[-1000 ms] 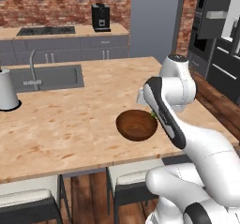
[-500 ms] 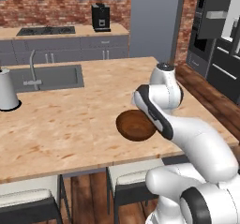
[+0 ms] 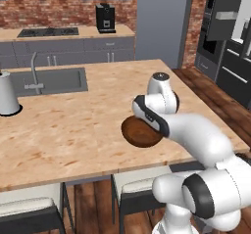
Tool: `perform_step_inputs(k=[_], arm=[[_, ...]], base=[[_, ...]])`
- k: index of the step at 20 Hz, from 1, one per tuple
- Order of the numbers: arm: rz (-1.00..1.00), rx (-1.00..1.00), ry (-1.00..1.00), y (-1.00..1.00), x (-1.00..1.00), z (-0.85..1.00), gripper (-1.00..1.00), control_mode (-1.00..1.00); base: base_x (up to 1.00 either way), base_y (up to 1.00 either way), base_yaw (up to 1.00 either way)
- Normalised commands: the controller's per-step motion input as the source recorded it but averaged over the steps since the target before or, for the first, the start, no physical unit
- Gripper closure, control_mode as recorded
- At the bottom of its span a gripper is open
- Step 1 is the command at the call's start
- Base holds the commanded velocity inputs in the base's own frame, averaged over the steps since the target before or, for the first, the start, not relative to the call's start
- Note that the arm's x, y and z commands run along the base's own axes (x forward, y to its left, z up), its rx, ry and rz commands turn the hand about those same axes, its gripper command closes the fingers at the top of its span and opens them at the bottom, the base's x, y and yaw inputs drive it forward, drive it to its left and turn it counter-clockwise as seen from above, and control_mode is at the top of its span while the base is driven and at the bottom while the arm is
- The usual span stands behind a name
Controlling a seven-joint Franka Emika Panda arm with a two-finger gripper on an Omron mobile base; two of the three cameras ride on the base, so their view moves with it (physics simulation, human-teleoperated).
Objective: There is a bowl on the dining counter. Grab a lemon wedge from the fridge and place it in the bowl. Then get the liquor bottle and glass cup from the cabinet and place them next to the bowl.
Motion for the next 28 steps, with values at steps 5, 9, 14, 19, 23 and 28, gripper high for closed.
perform_step_inputs(k=[5,9,14,19,23,28], arm=[[-0.10,0.00,0.01,0.00,0.26,-0.36,1.00,-1.00],[-0.09,0.00,0.03,0.00,0.32,-0.35,1.00,-1.00],[-0.07,0.00,0.03,0.04,0.20,-0.36,1.00,-1.00],[-0.03,0.02,0.04,0.14,0.02,-0.33,1.00,-1.00],[-0.02,0.02,0.05,0.12,0.10,-0.31,1.00,-1.00],[-0.02,0.02,0.04,0.07,0.11,-0.30,-1.00,-1.00]], base=[[0.00,0.00,0.00],[0.00,0.00,0.00],[0.00,0.00,0.00],[0.00,0.00,0.00],[0.00,0.00,0.00],[0.00,0.00,0.00]])
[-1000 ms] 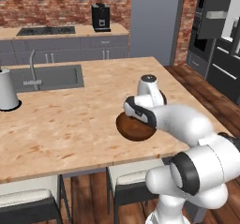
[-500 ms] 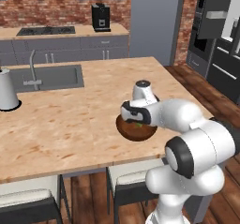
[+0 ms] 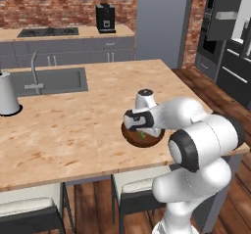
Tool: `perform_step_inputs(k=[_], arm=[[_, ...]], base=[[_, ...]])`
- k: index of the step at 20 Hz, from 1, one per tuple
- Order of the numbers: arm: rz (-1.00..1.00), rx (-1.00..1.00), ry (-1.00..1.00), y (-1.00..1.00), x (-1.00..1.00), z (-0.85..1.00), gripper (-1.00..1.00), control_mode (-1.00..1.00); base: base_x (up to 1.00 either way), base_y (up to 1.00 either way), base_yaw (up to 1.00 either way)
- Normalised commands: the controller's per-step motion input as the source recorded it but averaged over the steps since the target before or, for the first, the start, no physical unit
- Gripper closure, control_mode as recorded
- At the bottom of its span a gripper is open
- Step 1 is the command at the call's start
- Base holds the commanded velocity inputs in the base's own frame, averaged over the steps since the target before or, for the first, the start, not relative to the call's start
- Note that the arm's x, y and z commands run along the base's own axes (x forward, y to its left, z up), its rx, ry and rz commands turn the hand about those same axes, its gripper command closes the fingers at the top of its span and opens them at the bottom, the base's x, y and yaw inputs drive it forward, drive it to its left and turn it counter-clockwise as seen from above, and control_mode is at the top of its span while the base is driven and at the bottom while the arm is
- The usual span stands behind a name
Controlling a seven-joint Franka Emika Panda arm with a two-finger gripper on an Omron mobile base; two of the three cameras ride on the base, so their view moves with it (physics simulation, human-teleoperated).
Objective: There is a bowl on the dining counter. Grab a lemon wedge from the fridge and place it in the bowl. Then get the liquor bottle and glass cup from the cabinet and place them next to the bowl.
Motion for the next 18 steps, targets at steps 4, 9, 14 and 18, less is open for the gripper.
perform_step_inputs(k=[4,9,14,18], arm=[[-0.03,0.01,0.00,0.03,0.01,-0.06,-1.00,-1.00],[-0.04,0.05,0.00,0.05,0.00,0.22,-1.00,-1.00],[-0.01,0.06,-0.08,-0.01,-0.21,0.67,-1.00,-1.00],[0.00,0.07,-0.13,-0.12,-0.34,0.82,-1.00,-1.00]], base=[[0.00,0.00,0.00],[0.00,0.00,0.00],[0.00,0.00,0.00],[0.00,0.00,0.00]])
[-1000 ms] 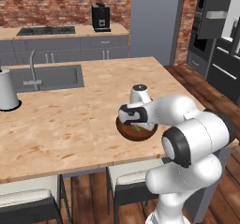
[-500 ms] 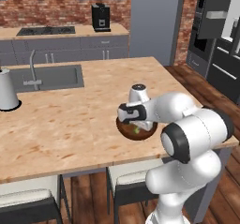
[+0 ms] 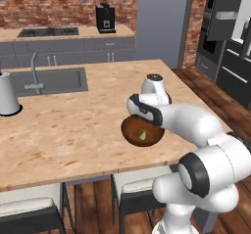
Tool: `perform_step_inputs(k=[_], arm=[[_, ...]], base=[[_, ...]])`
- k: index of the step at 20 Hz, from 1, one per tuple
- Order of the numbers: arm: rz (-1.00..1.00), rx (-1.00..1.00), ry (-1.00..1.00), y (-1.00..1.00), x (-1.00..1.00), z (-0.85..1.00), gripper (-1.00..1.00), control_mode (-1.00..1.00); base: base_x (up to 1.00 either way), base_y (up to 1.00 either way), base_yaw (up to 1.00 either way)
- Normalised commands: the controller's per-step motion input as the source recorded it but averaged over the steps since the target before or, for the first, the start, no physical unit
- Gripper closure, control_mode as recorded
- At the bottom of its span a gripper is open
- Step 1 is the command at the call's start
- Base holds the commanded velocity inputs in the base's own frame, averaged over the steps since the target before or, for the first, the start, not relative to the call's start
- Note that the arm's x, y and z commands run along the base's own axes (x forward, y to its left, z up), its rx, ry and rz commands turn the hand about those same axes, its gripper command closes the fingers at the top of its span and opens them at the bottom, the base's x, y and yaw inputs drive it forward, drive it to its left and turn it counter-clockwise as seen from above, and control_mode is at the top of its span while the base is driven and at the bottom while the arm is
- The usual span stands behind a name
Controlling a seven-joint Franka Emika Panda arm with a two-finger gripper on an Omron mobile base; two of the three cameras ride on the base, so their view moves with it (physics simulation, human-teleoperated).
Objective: There is a bowl on the dining counter. Grab a lemon wedge from the fridge and place it in the bowl. Then get the liquor bottle and glass cup from the cabinet and place them next to the bowl.
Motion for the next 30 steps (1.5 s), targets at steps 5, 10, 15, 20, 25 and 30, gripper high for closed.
perform_step_inputs(k=[5,10,15,20,25,30], arm=[[0.01,0.01,-0.19,-0.12,-0.41,0.79,-1.00,-1.00],[0.09,-0.03,-0.13,-0.03,-0.46,0.75,-1.00,-1.00],[0.23,-0.11,-0.08,-0.06,-0.52,0.53,-1.00,-1.00],[0.29,-0.20,-0.14,-0.22,-0.60,0.37,-1.00,-1.00],[0.27,-0.21,-0.15,-0.20,-0.70,0.21,-1.00,-1.00],[0.12,-0.11,-0.21,0.00,-0.89,0.02,-1.00,-1.00]], base=[[0.00,0.00,0.00],[0.00,0.00,0.00],[0.00,0.00,0.00],[0.00,0.00,0.00],[0.00,0.00,0.00],[0.00,0.00,0.00]])
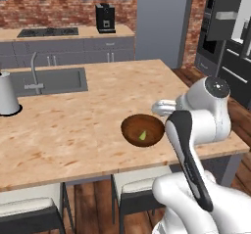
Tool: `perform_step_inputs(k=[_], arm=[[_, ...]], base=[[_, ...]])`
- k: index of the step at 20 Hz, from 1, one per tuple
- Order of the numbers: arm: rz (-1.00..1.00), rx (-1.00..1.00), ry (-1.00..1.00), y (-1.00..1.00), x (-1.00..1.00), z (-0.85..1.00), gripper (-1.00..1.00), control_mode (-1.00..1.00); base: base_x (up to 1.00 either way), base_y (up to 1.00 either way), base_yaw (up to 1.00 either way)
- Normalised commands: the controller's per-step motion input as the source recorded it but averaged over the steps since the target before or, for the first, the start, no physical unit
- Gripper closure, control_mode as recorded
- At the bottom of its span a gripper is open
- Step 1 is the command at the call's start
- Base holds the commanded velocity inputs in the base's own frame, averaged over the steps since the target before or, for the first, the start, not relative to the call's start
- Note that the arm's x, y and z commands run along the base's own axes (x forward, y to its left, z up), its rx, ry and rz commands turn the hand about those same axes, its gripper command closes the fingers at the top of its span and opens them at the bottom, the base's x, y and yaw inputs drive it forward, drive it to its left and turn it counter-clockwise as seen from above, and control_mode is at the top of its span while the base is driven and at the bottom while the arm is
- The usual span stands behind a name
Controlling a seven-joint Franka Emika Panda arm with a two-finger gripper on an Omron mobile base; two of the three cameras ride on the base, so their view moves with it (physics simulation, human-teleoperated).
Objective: There is a bowl on the dining counter. Grab a lemon wedge from the fridge and place it in the bowl. Then get the liquor bottle and glass cup from the cabinet and place them next to the bowl.
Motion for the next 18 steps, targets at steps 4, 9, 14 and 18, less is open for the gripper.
perform_step_inputs(k=[4,9,14,18], arm=[[0.00,-0.06,-0.25,0.05,-0.89,0.00,-1.00,-1.00],[0.00,-0.02,-0.24,0.09,-0.76,0.00,-1.00,-1.00],[0.00,0.00,-0.09,0.10,-0.27,0.00,-1.00,1.00],[0.00,0.00,0.00,0.00,0.00,0.00,-1.00,1.00]], base=[[0.00,0.00,0.00],[0.00,0.00,0.00],[-0.31,0.42,0.00],[-0.32,0.99,0.00]])
